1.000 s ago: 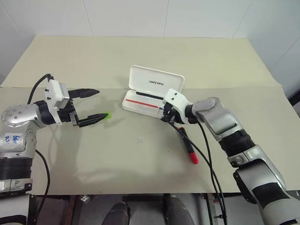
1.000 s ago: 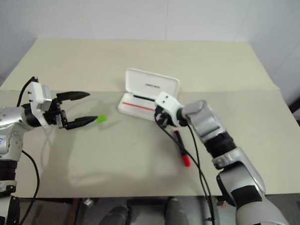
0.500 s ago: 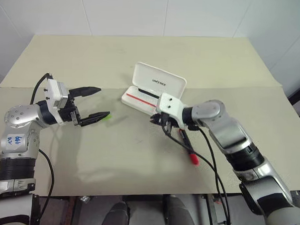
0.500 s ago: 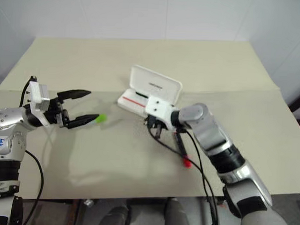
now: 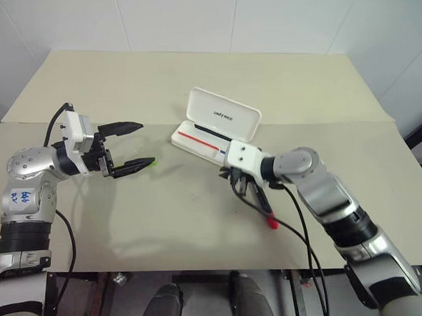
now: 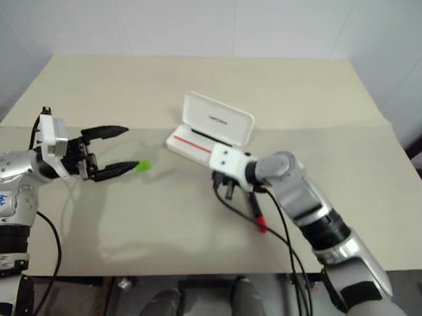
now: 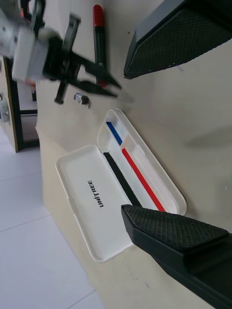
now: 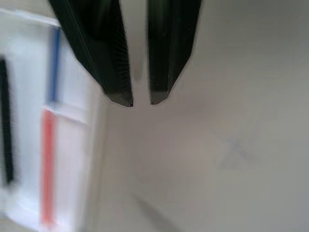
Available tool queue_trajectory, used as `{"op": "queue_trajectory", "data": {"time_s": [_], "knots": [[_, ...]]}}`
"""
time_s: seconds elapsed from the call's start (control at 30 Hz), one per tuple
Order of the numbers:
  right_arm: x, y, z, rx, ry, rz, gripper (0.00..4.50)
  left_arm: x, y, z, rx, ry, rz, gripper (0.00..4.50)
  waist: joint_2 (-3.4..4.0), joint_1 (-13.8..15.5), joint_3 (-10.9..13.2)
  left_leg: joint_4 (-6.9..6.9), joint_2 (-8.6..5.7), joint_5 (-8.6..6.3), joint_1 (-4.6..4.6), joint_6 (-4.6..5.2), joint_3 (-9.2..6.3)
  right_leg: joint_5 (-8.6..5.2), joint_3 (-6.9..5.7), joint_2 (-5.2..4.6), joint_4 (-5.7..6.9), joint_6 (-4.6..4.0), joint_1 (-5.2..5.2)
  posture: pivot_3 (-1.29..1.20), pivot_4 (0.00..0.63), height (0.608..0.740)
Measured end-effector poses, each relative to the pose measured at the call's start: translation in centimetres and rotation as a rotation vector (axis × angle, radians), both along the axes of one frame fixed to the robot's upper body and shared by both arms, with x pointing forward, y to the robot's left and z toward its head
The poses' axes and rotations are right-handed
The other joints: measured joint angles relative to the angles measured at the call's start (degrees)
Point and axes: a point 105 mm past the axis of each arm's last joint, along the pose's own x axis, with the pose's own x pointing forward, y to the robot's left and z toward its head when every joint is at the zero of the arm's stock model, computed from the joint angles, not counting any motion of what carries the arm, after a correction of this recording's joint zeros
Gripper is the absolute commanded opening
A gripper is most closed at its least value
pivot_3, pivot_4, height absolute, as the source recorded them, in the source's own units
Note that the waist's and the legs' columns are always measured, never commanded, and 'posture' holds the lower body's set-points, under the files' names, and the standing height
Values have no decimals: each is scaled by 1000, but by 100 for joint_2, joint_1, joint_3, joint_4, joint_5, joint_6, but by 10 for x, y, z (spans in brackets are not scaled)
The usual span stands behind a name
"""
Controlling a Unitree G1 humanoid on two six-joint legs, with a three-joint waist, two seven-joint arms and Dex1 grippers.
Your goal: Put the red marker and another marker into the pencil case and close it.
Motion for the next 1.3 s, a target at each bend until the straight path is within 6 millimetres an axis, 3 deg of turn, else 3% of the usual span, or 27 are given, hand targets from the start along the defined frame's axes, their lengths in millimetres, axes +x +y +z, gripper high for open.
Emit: {"op": "queue_trajectory", "data": {"time_s": [0.13,0.3,0.53,0.83,1.3], "knots": [[24,-11,13,13,-56,-78,2888,0,0,1,0,-10,3,4500,0,-2,0,-10,2,0,-2,0,0,0,-1,0,-7,0,-2,0,150,740],[30,-15,3,8,-16,-95,4461,1,1,1,-5,-10,15,4500,0,-4,0,-12,1,-2,-8,2,5,0,-7,-4,-4,0,-3,0,150,740],[18,-2,2,19,46,4,4461,-2,4,-9,-6,17,36,4500,0,-53,0,-12,6,-4,-8,4,8,0,-16,-4,-5,0,-4,0,150,740],[-3,16,1,50,160,91,4461,-10,10,-6,-15,11,46,4500,0,-103,0,-5,6,-3,-1,2,6,0,-16,-3,-3,-1,-4,0,150,740],[15,17,-26,5,253,-14,4461,-14,13,-6,-19,20,58,4500,0,-116,0,-8,5,-3,0,1,7,0,-16,-4,-3,-1,-5,0,150,740]]}}
